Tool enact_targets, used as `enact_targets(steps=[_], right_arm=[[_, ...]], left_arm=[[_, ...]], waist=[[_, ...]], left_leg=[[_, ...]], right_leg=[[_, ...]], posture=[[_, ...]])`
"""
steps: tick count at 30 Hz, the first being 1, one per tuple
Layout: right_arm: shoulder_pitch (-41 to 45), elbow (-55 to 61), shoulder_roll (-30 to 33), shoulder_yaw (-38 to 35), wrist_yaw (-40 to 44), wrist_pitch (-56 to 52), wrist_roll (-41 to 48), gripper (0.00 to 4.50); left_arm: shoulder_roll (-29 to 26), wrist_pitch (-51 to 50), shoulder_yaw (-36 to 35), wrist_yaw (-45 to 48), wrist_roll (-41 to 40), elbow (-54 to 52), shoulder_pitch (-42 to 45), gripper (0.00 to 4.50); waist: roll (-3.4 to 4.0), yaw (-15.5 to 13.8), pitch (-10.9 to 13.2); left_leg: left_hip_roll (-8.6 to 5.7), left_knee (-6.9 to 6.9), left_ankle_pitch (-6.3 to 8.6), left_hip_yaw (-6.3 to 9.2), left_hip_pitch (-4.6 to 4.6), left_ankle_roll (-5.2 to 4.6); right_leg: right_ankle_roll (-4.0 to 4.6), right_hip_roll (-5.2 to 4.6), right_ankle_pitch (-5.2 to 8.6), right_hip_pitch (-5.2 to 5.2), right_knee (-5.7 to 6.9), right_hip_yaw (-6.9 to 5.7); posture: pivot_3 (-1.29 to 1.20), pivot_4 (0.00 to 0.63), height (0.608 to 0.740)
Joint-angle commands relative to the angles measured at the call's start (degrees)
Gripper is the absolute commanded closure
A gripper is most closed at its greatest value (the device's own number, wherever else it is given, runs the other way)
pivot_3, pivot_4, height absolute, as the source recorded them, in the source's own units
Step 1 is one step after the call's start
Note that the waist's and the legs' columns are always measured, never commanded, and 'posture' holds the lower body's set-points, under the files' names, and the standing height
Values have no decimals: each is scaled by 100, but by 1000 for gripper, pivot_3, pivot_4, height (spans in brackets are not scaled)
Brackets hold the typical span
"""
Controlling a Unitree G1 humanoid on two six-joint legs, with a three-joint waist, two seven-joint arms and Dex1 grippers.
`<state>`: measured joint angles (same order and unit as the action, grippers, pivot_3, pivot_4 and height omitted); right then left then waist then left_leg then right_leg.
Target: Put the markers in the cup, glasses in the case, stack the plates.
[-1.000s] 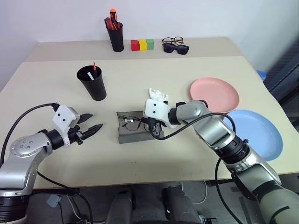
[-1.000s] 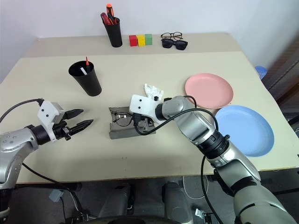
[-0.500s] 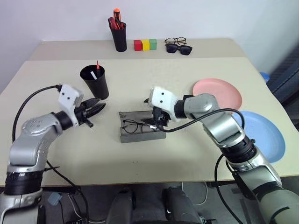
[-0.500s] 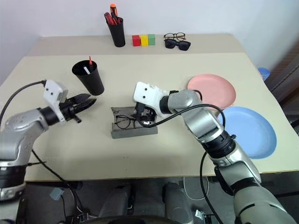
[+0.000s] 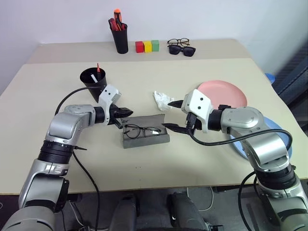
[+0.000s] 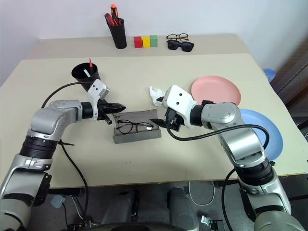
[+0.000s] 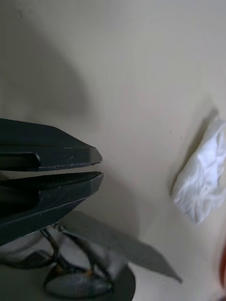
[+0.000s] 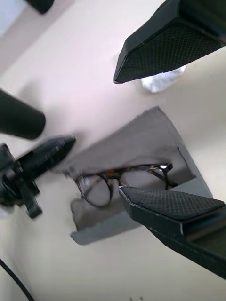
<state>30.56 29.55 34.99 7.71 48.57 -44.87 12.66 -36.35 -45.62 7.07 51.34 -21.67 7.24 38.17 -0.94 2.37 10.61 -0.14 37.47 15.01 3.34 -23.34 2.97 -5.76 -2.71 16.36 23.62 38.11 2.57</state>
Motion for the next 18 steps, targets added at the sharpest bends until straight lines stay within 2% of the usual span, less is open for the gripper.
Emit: enact_targets(steps=[1, 9, 13, 15, 18], right_arm=[[-12, 157, 130, -127, -192, -1, 1, 980], [175, -355, 143, 44, -504, 96, -205, 980], [370, -1022, 165, 132, -931, -209, -560, 980], [340, -1510, 413, 351, -1253, -142, -1106, 980], [149, -1955, 751, 602, -1588, 152, -1721, 980]], left_arm=[[-180, 256, 41, 454, -63, -457, -262, 4288], [-577, 454, -138, 785, -210, -1671, -1208, 4288], [-771, 650, -139, 765, -151, -2150, -1661, 4288], [-710, 996, -250, 664, -93, -2245, -1849, 4288], [-316, 1858, -633, 358, -87, -2252, -2052, 4288]], waist=[[0, 2, 0], [0, -15, 1], [0, -25, 1], [1, -29, 0], [1, -117, 0]], left_leg=[[0, 0, 0, 0, 0, 0], [2, 0, 0, -1, -1, 0], [2, 0, 0, -3, 0, -1], [2, 0, 0, -3, 0, 0], [0, 1, 0, -8, -2, -1]], right_leg=[[0, -1, 0, 0, 0, 1], [1, -4, 0, 0, -1, 3], [0, -7, 0, -2, -2, 3], [1, -7, 0, -2, -2, 3], [1, -15, 0, -1, -4, 3]], posture=[[0, 150, 740], [0, 150, 740], [0, 150, 740], [0, 150, 740], [0, 150, 740]])
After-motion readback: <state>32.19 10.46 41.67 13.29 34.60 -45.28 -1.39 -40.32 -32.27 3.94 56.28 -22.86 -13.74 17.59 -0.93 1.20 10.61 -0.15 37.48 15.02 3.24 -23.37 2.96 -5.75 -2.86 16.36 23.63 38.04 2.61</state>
